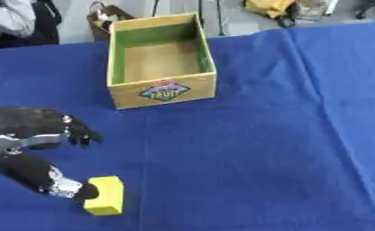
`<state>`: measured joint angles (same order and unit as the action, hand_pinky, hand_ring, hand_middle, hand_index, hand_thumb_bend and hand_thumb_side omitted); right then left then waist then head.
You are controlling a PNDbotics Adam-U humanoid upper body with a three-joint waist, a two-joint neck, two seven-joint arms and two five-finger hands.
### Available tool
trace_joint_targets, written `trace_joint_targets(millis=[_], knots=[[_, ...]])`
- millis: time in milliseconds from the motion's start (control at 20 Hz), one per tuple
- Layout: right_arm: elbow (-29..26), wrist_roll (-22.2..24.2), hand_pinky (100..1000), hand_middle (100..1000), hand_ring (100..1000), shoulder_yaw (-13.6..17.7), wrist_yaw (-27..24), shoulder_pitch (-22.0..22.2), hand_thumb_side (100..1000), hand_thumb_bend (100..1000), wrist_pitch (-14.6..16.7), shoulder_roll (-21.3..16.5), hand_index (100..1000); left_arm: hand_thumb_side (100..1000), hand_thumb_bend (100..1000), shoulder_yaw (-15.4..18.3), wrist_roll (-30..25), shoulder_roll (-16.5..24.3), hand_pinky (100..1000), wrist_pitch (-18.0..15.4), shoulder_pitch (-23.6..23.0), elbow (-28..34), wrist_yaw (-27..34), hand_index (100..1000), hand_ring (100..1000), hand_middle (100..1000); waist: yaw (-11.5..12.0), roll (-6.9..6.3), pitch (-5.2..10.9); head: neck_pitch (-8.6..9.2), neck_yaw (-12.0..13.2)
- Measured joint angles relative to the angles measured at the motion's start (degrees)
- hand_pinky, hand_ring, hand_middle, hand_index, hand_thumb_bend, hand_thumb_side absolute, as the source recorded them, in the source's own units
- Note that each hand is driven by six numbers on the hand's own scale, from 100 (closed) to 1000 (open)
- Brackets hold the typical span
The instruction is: Pick up objects on the table and place them in the box.
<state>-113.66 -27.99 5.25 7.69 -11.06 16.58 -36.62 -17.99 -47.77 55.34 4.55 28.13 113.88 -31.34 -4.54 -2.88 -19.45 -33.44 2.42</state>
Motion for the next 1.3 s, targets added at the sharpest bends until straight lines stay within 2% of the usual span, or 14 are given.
trace_joint_targets(millis=[300, 1150, 1300], knots=[[0.00, 0.03, 736, 706, 726, 0.00, 0.00, 0.00, 664, 100, -0.22, 0.01, 801, 940, 618, -1.69, 1.30, -0.53, 731, 2.05, 0.07, 0.00, -1.25, 983, 746, 738, 0.05, -0.06, 0.00, 0.00, -0.02], [0.00, 0.31, 737, 696, 717, -0.03, -0.26, -0.10, 656, 100, -0.58, 0.21, 797, 902, 626, -5.09, -0.18, -1.48, 741, 2.65, -1.34, 0.00, -7.37, 1000, 767, 792, -0.17, -0.16, -0.30, 0.26, -0.21], [0.00, 0.43, 737, 695, 715, -0.06, -0.27, -0.17, 653, 100, -0.70, 0.53, 795, 892, 592, -5.82, -0.31, -1.53, 726, 3.01, -2.16, 0.00, -8.32, 991, 766, 797, -0.35, -0.15, -0.39, 0.31, -0.18]])
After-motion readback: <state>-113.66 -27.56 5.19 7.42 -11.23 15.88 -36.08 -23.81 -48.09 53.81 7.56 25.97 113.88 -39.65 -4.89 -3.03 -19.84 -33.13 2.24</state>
